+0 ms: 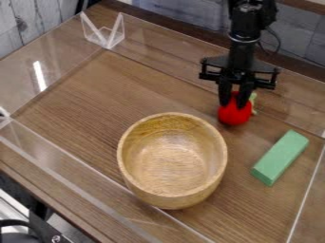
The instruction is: Move the red fruit to the right
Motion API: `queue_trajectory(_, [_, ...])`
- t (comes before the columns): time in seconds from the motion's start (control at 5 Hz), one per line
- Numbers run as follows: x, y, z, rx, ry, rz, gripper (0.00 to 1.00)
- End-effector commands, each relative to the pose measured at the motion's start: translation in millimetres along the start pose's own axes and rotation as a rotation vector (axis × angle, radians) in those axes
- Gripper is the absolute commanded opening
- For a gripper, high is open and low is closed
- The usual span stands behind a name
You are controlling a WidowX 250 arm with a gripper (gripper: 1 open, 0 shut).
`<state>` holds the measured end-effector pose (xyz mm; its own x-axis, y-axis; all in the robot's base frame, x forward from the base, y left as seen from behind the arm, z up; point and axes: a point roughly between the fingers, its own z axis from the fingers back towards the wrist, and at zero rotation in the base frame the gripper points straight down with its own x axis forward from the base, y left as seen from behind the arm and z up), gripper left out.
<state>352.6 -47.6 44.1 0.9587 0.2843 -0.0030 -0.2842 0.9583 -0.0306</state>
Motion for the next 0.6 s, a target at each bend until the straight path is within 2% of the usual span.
queue_trajectory(0.0, [12.2,-8.9,13.3,-0.028,-0.057,-0.007,1.0])
queue_trajectory(0.4, [14.8,-6.5,16.6,-0.05,-0.058,0.005,1.0])
